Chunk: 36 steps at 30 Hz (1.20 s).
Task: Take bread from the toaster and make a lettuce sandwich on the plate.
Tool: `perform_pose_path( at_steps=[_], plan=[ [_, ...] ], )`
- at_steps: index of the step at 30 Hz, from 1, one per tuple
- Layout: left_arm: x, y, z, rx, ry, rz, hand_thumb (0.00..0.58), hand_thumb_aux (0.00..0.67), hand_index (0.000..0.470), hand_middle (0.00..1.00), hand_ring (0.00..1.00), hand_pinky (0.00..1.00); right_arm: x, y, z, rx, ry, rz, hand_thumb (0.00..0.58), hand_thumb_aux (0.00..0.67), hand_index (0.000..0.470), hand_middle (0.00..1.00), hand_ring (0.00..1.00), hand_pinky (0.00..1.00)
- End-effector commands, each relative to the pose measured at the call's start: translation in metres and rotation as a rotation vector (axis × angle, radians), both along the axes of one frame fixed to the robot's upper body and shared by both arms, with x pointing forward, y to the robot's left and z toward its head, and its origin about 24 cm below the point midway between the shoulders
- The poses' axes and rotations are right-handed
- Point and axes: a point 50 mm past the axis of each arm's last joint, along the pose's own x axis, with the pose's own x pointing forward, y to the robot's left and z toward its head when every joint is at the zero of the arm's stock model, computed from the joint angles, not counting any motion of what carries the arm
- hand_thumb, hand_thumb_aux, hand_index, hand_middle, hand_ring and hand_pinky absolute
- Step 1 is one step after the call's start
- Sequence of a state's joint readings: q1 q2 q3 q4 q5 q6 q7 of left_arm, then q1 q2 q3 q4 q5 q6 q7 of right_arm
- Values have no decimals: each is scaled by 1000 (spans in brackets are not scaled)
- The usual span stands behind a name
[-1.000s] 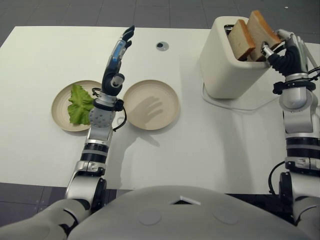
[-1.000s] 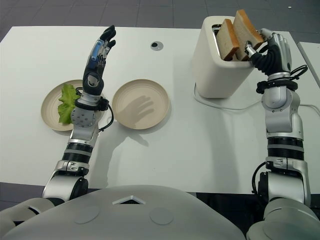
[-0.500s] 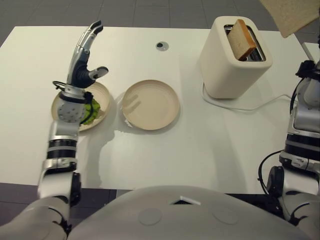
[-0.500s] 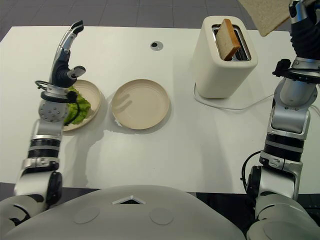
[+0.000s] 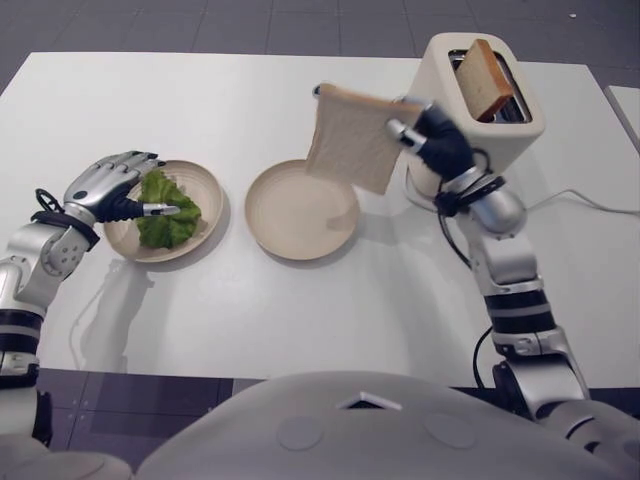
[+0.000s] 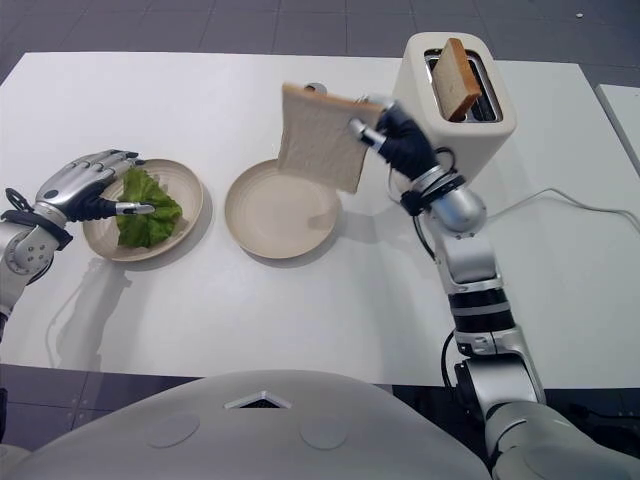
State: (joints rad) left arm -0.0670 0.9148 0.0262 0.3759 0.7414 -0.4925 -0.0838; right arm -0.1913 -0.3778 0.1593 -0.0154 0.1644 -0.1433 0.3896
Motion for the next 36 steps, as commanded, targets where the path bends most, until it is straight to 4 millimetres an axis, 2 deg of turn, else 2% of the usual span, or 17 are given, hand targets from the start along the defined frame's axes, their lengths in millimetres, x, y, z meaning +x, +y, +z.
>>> perform_pose_path(
  at_steps=[1,2,3,4,5,6,10,15,16,17,18,26,32,36],
  plan=[
    [-6,-9,-8,-5,91,-46,331,231,162,0,0,0,-10,16,-46,-128,175,95,580,670,470,1000,1000,1000],
    [-7,-12,-10,-14,105,-57,429,328,230,0,0,0,-11,19,-53,-144,196,108,580,670,470,1000,1000,1000],
    [-7,-13,-11,-21,113,-64,445,347,243,0,0,0,-13,22,-58,-157,212,118,580,670,470,1000,1000,1000],
    [-8,-15,-12,-25,120,-70,489,405,284,0,0,0,-13,25,-63,-171,224,125,580,670,470,1000,1000,1000],
    [-8,-16,-13,-29,127,-77,559,541,380,0,0,0,-14,26,-67,-183,233,128,580,670,470,1000,1000,1000],
    [-8,-17,-13,-35,137,-84,580,670,470,0,0,0,-14,27,-70,-197,239,127,580,670,470,1000,1000,1000],
    [-9,-25,-15,-69,150,-126,580,670,470,0,0,0,-11,28,-77,-230,236,99,580,670,470,1000,1000,1000],
    [-4,-34,-9,-157,72,-171,580,670,470,0,0,0,-3,24,-71,-241,165,27,580,670,470,980,980,980],
    [-4,-36,-10,-166,66,-175,580,670,470,0,0,0,-1,24,-69,-240,143,10,540,494,347,694,694,694],
    [-4,-36,-11,-170,65,-177,580,670,470,0,0,0,0,24,-66,-243,117,-5,36,21,15,0,0,0],
    [-3,-37,-12,-174,62,-179,580,670,470,0,0,0,1,26,-63,-238,94,-14,0,0,0,0,0,0],
    [2,-40,-8,-229,-27,-206,580,670,470,0,0,0,7,28,-30,-116,-114,-112,0,0,0,0,0,0],
    [9,-65,12,-397,-192,-324,580,670,470,0,0,0,9,25,-21,-64,-172,-160,0,0,0,0,0,0],
    [17,-87,11,-444,-225,-386,580,670,470,0,0,0,9,23,-19,-56,-180,-170,0,0,0,0,0,0]
  ],
)
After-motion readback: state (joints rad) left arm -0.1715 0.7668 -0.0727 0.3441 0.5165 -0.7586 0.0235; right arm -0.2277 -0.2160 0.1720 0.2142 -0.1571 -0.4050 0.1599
